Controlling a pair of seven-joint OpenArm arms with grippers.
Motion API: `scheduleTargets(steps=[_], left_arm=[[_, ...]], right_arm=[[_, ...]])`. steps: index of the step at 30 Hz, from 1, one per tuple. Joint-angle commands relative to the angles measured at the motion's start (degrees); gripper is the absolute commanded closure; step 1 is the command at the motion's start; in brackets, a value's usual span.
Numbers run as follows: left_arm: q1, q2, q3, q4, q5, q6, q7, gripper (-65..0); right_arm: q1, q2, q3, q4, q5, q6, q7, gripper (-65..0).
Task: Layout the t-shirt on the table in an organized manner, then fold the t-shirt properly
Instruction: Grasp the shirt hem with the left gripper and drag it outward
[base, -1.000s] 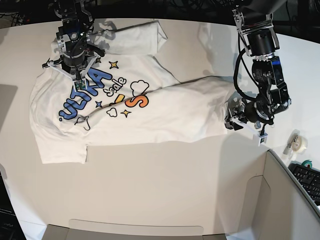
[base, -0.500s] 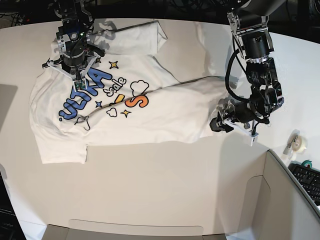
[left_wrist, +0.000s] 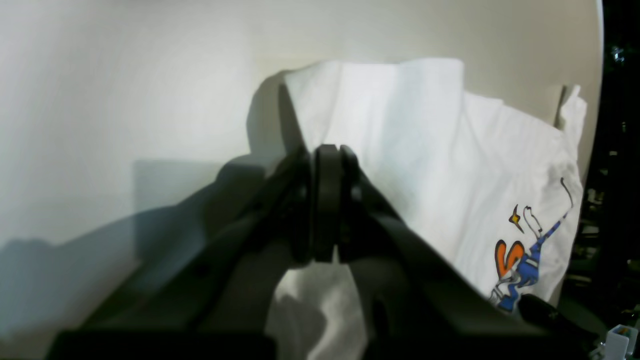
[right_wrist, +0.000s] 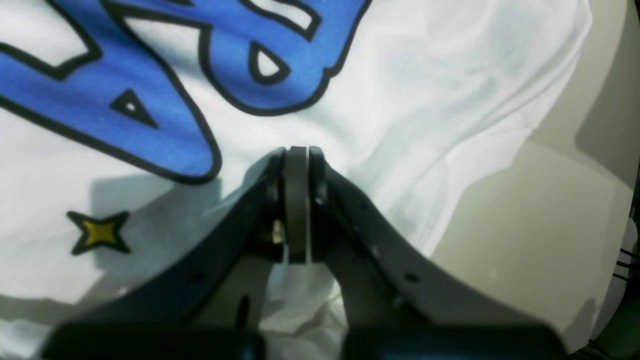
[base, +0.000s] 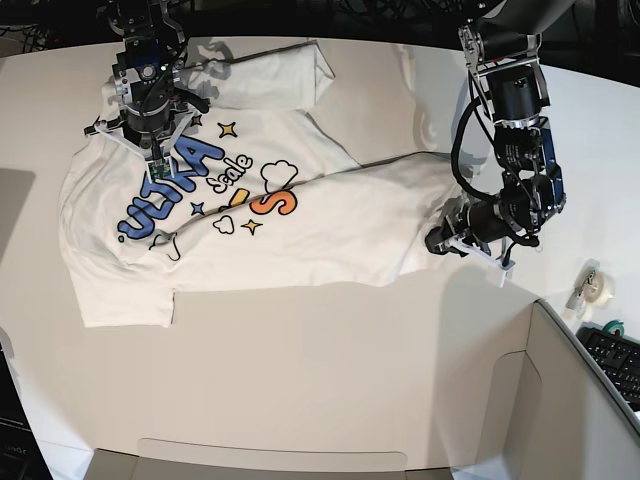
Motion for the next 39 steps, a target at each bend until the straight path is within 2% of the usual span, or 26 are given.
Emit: scheduleTargets(steps=[1,12,17,21,26,34,39], left_arm=[[-1.1,-0.3,0.3,0.3,1.2,0.5,0.6,-0.5],[-10.1,0.1,0.3,5.0,1.2,0.5,1.2,-0.5],[-14.9,0.3,2.0,4.3,1.5,0.5,-1.2,-0.6],[-17.7,-0.1,9.2,0.7,1.6,0.6,-6.2,-0.6],[-21.9,0.0,15.6,-8.5,1.6,0.7,-15.0,-0.6],[-30.5,0.3,25.5,-22.2,1.6,0.8,-29.1,-0.6],[-33.7,1.4,26.8,-24.7,1.5,0.9,-33.0,-0.7]], right_arm=[[-0.9,0.1,-0.1,-0.4,1.8,0.5,-3.6,0.0],[-1.5,0.2,-0.2,-0.4,1.8,0.5,-3.9,0.0],[-2.1,0.5,-0.2,-0.4,1.8,0.5,-3.9,0.0],[-2.9,0.6,-0.2,-0.4,1.8,0.5,-4.0,0.0],[-3.6,1.3,-0.2,-0.2,1.8,0.5,-6.1,0.0],[-4.5,1.8,-0.2,-0.2,1.8,0.5,-6.2,0.0],[-5.0,2.6,-0.3,-0.2,1.8,0.5,-6.2,0.0]])
